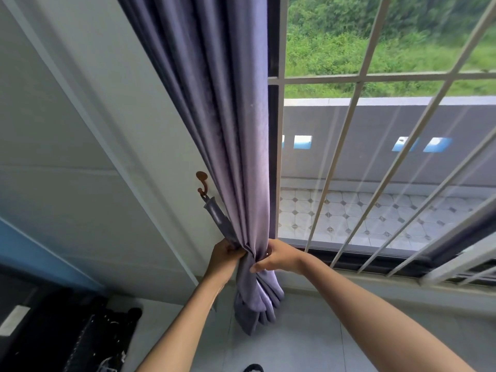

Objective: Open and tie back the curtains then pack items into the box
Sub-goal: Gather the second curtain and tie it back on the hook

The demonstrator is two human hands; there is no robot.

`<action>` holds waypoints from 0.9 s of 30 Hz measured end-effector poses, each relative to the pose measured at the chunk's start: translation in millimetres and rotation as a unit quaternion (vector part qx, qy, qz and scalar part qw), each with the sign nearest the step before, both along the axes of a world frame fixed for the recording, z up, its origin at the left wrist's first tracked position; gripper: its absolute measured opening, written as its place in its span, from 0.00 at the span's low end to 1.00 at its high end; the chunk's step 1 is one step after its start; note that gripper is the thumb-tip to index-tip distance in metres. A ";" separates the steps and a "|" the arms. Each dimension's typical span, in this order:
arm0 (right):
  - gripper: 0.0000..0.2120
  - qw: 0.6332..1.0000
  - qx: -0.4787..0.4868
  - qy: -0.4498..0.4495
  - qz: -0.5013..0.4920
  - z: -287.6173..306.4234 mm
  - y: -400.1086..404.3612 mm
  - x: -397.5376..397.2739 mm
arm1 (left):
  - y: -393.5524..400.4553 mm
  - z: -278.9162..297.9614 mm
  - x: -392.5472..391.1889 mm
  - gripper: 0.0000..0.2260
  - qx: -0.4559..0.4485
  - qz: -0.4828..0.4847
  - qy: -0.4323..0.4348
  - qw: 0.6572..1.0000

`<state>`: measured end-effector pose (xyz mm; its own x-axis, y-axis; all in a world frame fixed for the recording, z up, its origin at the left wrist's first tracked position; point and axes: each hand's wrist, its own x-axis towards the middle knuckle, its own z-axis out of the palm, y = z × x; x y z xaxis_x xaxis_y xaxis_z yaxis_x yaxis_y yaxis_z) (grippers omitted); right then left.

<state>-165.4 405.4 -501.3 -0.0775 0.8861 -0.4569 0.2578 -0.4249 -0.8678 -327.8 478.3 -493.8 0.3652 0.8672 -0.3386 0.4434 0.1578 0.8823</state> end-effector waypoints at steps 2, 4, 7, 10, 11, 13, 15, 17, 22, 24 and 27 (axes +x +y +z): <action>0.19 1.000 0.003 0.014 -0.002 1.6 0.2 -2.6 | -1.7 -1.1 -1.3 0.07 -0.001 -0.004 -0.001 1.000; 0.20 1.000 0.006 0.022 0.000 2.9 1.0 -5.1 | -2.7 -1.3 -2.4 0.10 0.003 -0.012 -0.001 1.000; 0.18 1.000 0.010 0.009 0.004 -0.1 3.9 -9.0 | -3.0 -3.2 -2.5 0.14 0.005 -0.006 0.011 1.000; 0.16 0.999 0.005 -0.037 -0.009 -4.4 9.1 -10.1 | -4.8 -3.7 -1.9 0.09 0.006 0.000 0.014 1.000; 0.14 0.998 0.005 -0.060 -0.006 -5.5 10.9 -9.9 | -5.3 -3.1 -2.1 0.08 0.012 -0.003 0.017 1.000; 0.12 0.994 0.005 -0.110 0.003 -10.0 14.3 -8.3 | -5.7 -2.9 -3.9 0.10 0.031 -0.014 0.011 0.999; 0.12 0.988 0.008 -0.153 0.002 -15.0 16.9 -6.3 | -5.5 -4.3 -6.7 0.15 0.042 -0.018 -0.004 0.999; 0.12 0.983 0.012 -0.182 0.000 -19.1 18.2 -4.9 | -5.3 -6.0 -8.6 0.18 0.047 -0.014 -0.022 0.999; 0.13 0.976 0.013 -0.217 -0.004 -16.5 15.8 -6.9 | -2.8 -13.8 -12.1 0.27 0.037 0.004 -0.047 0.998; 0.11 0.974 0.005 -0.224 -0.003 -15.3 14.9 -7.7 | -3.0 -15.8 -11.9 0.27 0.046 0.005 -0.040 0.998; 0.13 0.974 0.004 -0.228 -0.007 -10.4 14.2 -9.2 | -2.5 -15.3 -9.9 0.26 0.068 0.007 -0.032 0.997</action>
<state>-174.6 419.6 -511.7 0.1439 0.8894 -0.4340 0.6116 -0.4247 -0.6675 -337.6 475.7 -509.1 0.3694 0.9086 -0.1948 0.3844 0.0414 0.9222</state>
